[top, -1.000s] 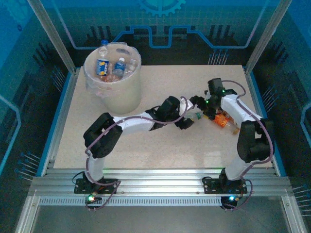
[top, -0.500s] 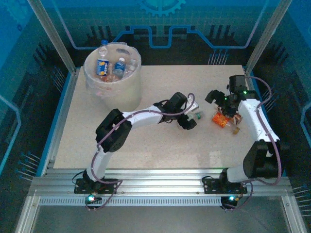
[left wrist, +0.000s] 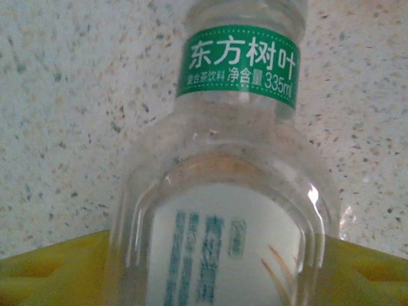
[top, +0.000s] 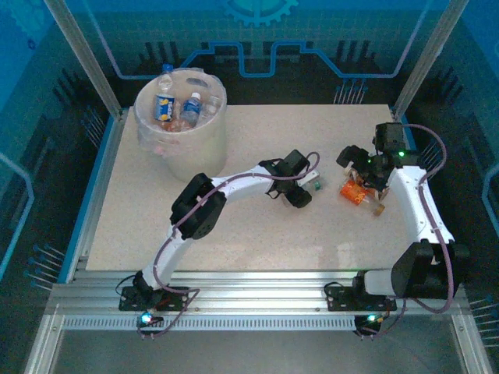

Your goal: Put the plastic bottles in the bin

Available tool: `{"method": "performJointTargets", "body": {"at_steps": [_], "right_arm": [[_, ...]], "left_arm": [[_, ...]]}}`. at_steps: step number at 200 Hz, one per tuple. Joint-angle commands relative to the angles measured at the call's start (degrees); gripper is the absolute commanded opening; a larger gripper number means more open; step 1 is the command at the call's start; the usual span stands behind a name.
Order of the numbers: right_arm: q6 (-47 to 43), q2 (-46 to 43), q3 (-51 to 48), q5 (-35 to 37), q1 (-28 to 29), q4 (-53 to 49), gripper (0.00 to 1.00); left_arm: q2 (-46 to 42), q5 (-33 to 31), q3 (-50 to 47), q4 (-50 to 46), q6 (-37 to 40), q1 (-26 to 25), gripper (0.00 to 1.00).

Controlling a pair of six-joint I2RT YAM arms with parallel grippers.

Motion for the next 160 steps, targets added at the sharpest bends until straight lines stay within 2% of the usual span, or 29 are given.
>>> {"method": "performJointTargets", "body": {"at_steps": [1,10,31,72,126,160], "right_arm": [[-0.2,-1.2,-0.7,0.8,-0.7,-1.4,1.0],[-0.2,-1.3,-0.8,0.8,-0.7,-1.3,1.0],[0.0,-1.4,-1.2,0.9,-0.7,-1.0,1.0],[0.2,-2.0,-1.8,1.0,-0.7,-0.6,1.0],[0.1,-3.5,-3.7,1.6,-0.8,0.3,1.0],[0.1,-4.3,-4.3,1.0,-0.7,0.8,1.0]], "left_arm": [[1.3,-1.0,2.1,-3.6,-1.1,-0.3,0.6],[1.0,-1.2,2.1,-3.7,-1.4,-0.3,0.51],[-0.8,-2.0,1.0,-3.0,-2.3,-0.4,0.38],[-10.6,-4.9,-3.5,-0.6,-3.3,-0.3,0.37],[-32.9,-10.6,-8.5,0.6,-2.4,-0.1,0.37],[-45.2,-13.5,-10.4,0.6,-2.0,3.9,0.37]]}}
